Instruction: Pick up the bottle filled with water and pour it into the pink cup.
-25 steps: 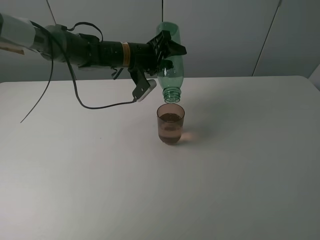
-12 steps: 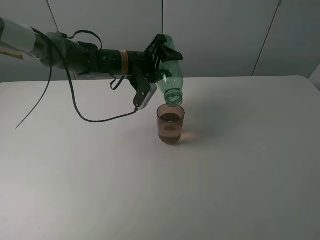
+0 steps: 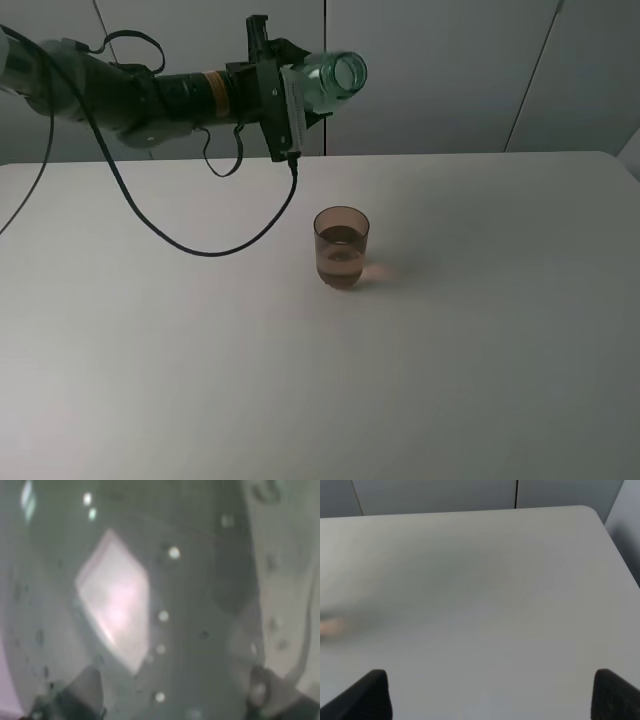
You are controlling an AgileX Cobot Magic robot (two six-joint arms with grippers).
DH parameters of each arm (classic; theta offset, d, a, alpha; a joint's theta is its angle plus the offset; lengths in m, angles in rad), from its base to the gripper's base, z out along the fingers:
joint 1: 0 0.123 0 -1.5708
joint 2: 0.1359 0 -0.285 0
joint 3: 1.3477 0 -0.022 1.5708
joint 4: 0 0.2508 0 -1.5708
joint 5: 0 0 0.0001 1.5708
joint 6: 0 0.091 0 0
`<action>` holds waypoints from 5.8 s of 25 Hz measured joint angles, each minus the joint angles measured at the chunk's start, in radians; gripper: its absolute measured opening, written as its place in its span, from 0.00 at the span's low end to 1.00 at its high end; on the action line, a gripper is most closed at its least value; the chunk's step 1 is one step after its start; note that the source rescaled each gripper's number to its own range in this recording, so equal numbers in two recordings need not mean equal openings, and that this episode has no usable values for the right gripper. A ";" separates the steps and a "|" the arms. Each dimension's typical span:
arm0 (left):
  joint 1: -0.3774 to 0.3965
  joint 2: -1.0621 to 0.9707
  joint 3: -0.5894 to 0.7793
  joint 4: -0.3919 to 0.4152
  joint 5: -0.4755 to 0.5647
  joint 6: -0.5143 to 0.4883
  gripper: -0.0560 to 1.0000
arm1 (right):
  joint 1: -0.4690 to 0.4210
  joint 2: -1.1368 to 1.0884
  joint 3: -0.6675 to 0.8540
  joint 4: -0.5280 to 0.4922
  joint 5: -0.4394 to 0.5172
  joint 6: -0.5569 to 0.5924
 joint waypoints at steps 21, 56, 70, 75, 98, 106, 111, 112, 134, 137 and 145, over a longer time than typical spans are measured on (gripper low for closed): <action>0.143 -0.190 0.527 -1.014 -0.066 -0.287 0.05 | 0.000 0.000 0.000 0.000 0.000 0.000; 0.212 0.012 0.541 -0.917 -0.221 -0.283 0.05 | 0.000 0.000 0.000 0.000 0.000 0.000; 0.212 0.017 0.537 -0.917 -0.223 -0.287 0.05 | 0.000 0.000 0.000 0.000 0.000 0.000; 0.212 0.017 0.535 -0.917 -0.195 -0.301 0.85 | 0.000 0.000 0.000 0.000 0.000 0.000; 0.212 -0.076 0.572 -0.931 -0.030 -0.276 0.99 | 0.000 0.000 0.000 0.000 0.000 0.000; 0.212 -0.090 0.574 -0.941 0.056 -0.261 0.99 | 0.000 0.000 0.000 0.000 0.000 0.000; 0.212 -0.090 0.574 -0.953 0.108 -0.259 1.00 | 0.000 0.000 0.000 0.000 0.000 0.000; 0.212 -0.090 0.574 -0.953 0.118 -0.259 1.00 | 0.000 0.000 0.000 0.000 0.000 0.000; 0.220 -0.378 0.681 -0.969 0.507 -0.238 1.00 | 0.000 0.000 0.000 0.000 0.000 0.000; 0.220 -0.465 0.684 -0.967 0.631 -0.238 1.00 | 0.000 0.000 0.000 0.000 0.000 0.000; 0.220 -0.707 0.684 -0.945 0.896 -0.239 1.00 | 0.000 0.000 0.000 0.000 0.000 0.000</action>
